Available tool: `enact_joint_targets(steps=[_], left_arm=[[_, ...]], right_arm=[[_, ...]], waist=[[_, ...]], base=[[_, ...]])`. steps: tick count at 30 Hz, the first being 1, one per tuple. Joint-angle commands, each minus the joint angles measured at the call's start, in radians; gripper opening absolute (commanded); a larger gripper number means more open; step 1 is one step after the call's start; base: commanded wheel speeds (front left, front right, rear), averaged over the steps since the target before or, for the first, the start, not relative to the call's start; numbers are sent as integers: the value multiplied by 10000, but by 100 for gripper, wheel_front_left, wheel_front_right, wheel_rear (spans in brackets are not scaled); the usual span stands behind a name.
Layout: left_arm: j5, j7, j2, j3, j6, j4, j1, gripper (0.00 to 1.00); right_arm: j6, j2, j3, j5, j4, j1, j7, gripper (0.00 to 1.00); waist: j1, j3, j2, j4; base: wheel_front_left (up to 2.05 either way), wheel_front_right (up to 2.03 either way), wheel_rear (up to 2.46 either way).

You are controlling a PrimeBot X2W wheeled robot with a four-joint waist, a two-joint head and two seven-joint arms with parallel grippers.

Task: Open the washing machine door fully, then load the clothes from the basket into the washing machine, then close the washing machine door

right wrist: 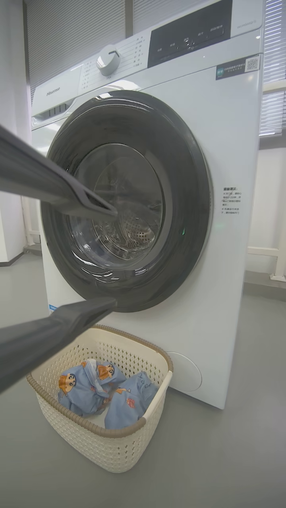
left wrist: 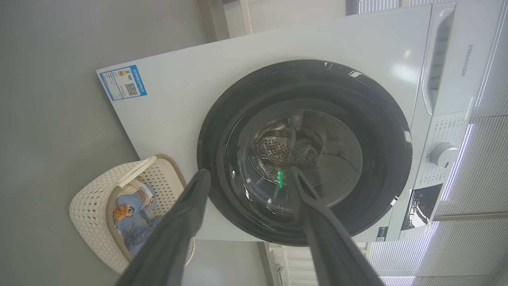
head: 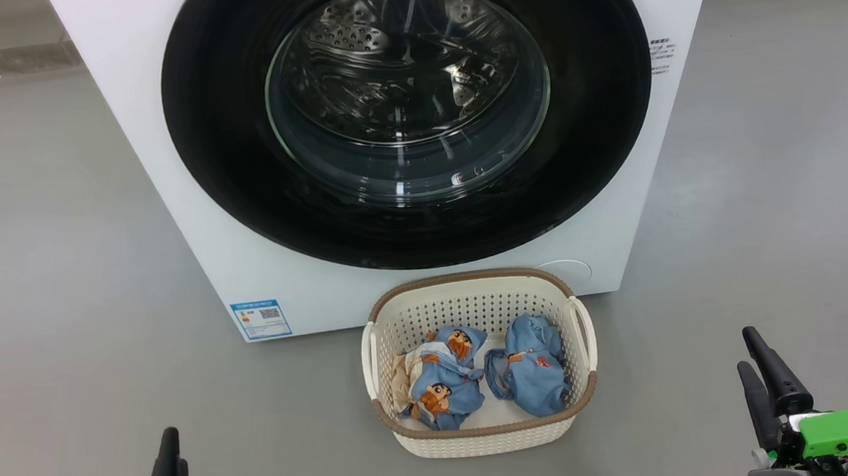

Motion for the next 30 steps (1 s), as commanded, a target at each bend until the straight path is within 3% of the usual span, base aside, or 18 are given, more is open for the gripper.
enact_joint_targets(steps=[1,30], left_arm=[[176,-83,147,59,-1,-321,-297,100],[4852,-943,247,-166,41,-531,-264,100]], right_arm=[[10,-143,63,-170,-309,-403,-81,100],[24,-394,876,-5034,-633,-409,-938,100]], waist=[[-1,0,0,2],[-1,1,0,127]], base=[[0,0,0],[0,0,0]])
